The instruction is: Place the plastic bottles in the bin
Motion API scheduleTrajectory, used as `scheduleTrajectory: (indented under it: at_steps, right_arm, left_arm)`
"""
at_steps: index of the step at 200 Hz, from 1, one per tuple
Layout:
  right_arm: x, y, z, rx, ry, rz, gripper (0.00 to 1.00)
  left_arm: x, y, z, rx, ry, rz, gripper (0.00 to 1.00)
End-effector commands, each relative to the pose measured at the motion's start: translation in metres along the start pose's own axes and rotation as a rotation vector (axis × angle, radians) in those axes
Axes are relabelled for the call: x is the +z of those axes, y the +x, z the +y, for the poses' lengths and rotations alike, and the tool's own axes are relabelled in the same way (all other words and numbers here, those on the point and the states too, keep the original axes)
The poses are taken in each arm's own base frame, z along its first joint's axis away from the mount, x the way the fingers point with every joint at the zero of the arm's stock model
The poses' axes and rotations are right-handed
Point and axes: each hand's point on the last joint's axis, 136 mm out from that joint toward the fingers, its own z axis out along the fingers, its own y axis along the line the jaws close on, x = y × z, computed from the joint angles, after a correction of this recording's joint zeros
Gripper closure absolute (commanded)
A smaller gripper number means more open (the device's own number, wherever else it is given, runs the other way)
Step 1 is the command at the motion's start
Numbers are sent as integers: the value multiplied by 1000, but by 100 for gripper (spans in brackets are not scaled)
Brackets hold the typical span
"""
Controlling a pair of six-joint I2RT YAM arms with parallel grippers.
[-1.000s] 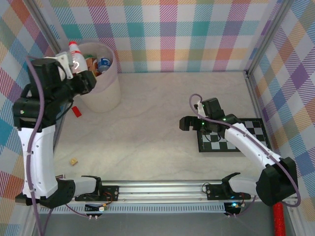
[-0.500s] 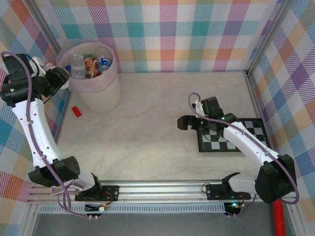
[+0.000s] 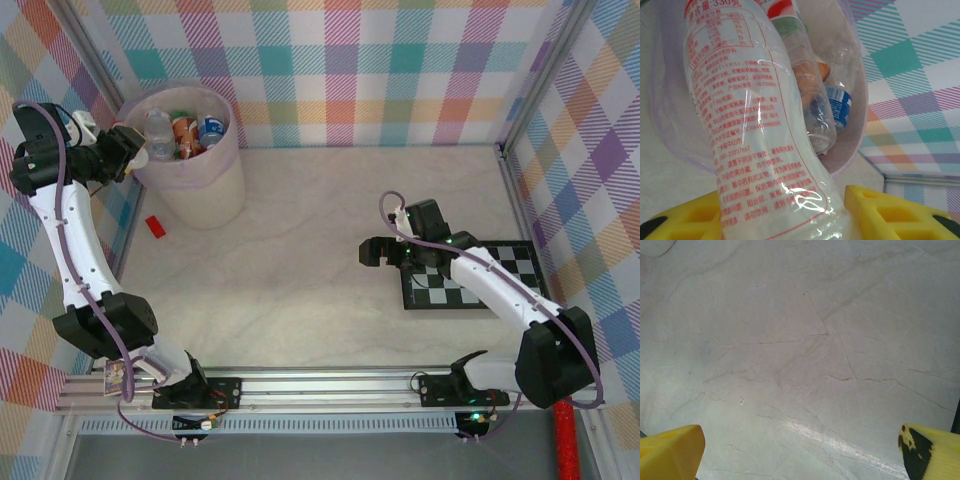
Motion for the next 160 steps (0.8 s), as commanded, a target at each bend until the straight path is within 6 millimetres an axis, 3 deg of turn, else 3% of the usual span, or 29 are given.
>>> scheduleTrajectory:
  at_steps: [1, 17, 65, 96, 139, 160]
  right_arm:
    - [5, -2, 3, 4, -29, -1, 1]
    - [8, -2, 4, 6, -36, 4, 1]
    - [15, -4, 6, 18, -52, 13, 1]
    - [18, -4, 7, 18, -55, 24, 1]
    - [19, -2, 8, 20, -55, 29, 1]
    - [21, -1, 8, 25, -59, 32, 1]
  left_arm:
    - [7, 8, -7, -55, 76, 67, 65]
    - [11, 11, -15, -87, 135, 99, 66]
    - [-1, 10, -30, -80, 198, 71, 68]
    - [15, 12, -13, -113, 164, 94, 67]
    - [38, -2, 1, -170, 150, 79, 60]
    - [40, -10, 9, -155, 105, 42, 47]
